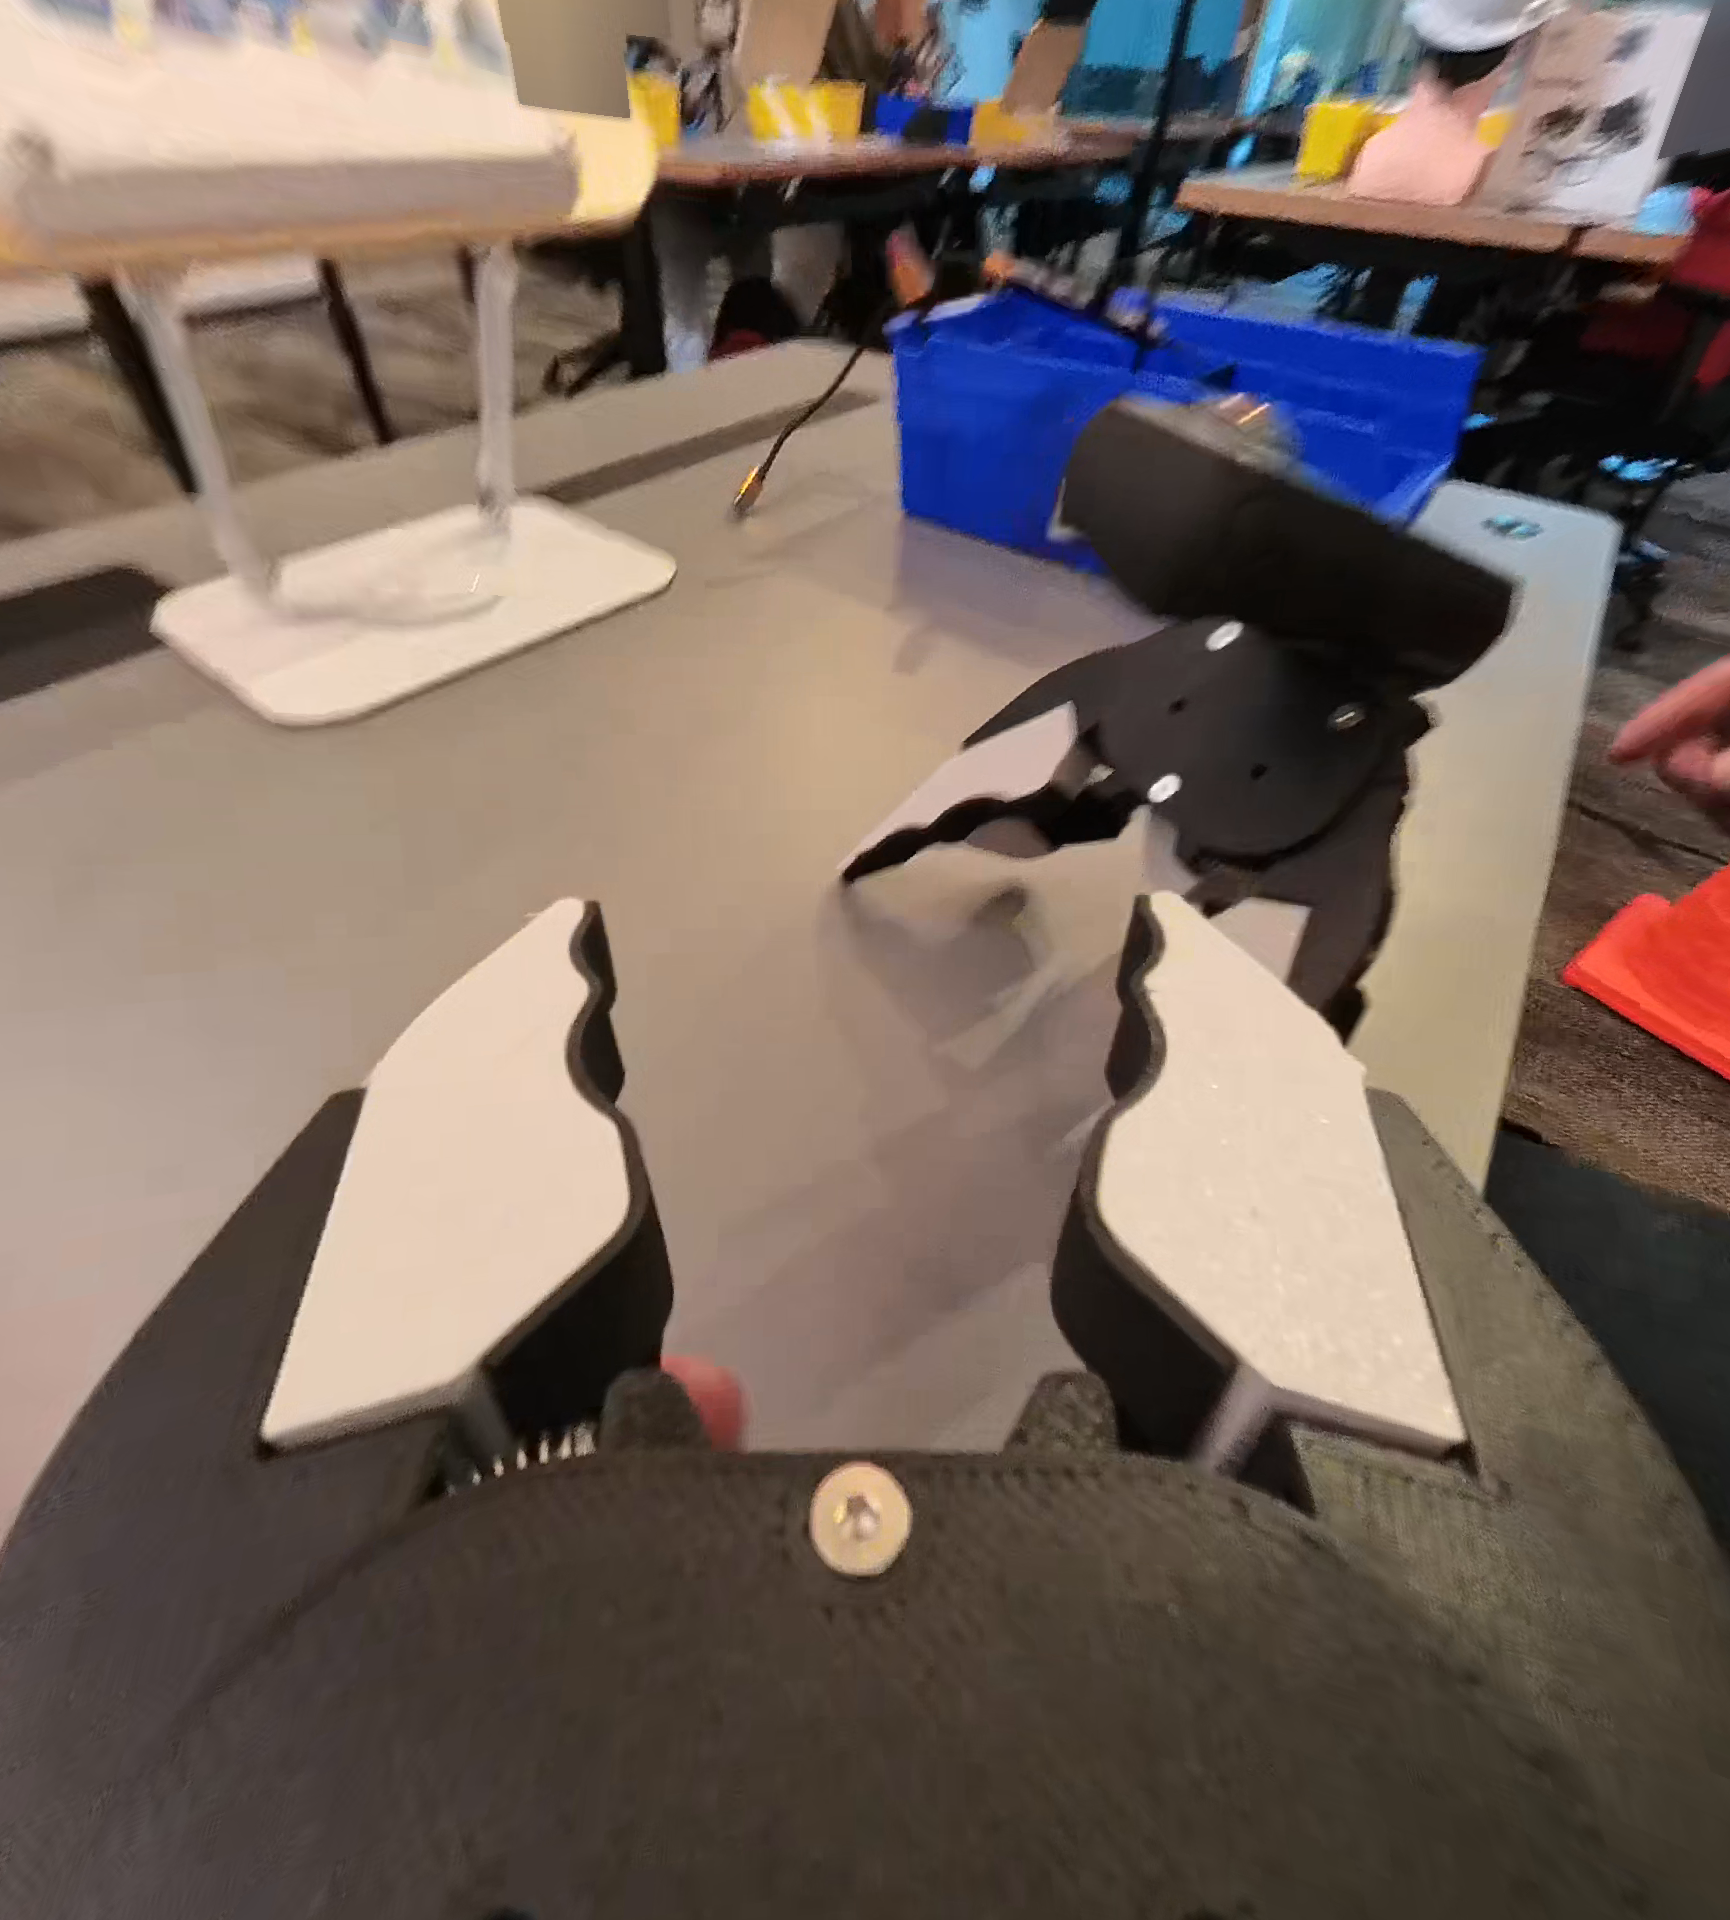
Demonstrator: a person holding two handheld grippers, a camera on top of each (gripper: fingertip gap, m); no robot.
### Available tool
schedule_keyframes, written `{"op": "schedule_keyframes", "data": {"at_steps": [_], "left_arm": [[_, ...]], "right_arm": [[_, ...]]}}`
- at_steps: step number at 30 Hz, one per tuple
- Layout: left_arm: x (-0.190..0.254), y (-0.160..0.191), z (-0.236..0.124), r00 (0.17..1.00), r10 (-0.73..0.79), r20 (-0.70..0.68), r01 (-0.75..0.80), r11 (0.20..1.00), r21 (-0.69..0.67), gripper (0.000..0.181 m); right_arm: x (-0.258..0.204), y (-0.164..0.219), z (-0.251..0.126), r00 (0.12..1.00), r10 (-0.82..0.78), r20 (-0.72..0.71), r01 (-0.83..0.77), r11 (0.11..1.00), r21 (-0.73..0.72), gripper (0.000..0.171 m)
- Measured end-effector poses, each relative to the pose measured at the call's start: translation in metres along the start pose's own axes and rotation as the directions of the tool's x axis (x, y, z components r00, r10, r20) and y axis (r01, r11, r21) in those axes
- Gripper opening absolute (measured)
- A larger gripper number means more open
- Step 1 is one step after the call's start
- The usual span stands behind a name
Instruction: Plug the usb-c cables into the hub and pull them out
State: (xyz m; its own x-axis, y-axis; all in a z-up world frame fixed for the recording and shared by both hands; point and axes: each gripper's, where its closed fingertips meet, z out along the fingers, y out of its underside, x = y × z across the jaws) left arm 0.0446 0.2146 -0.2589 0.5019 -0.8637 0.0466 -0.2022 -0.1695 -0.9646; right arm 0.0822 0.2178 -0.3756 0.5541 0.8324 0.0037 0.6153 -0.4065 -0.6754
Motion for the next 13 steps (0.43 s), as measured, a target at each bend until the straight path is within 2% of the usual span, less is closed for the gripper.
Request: {"op": "schedule_keyframes", "data": {"at_steps": [7,10,13], "left_arm": [[-0.033,0.056,-0.003,0.987,-0.064,0.144,0.100,0.960,-0.261,0.095],[-0.040,0.081,-0.001,0.982,-0.027,0.185,0.093,0.929,-0.357,0.098],[-0.044,0.087,0.000,0.978,-0.061,0.201,0.137,0.911,-0.389,0.091]], "right_arm": [[0.000,0.000,0.000,1.000,0.000,0.000,0.000,1.000,0.000,0.159],[0.000,0.000,0.000,1.000,0.000,0.000,0.000,1.000,0.000,0.159],[0.000,0.000,0.000,1.000,0.000,0.000,0.000,1.000,0.000,0.159]]}}
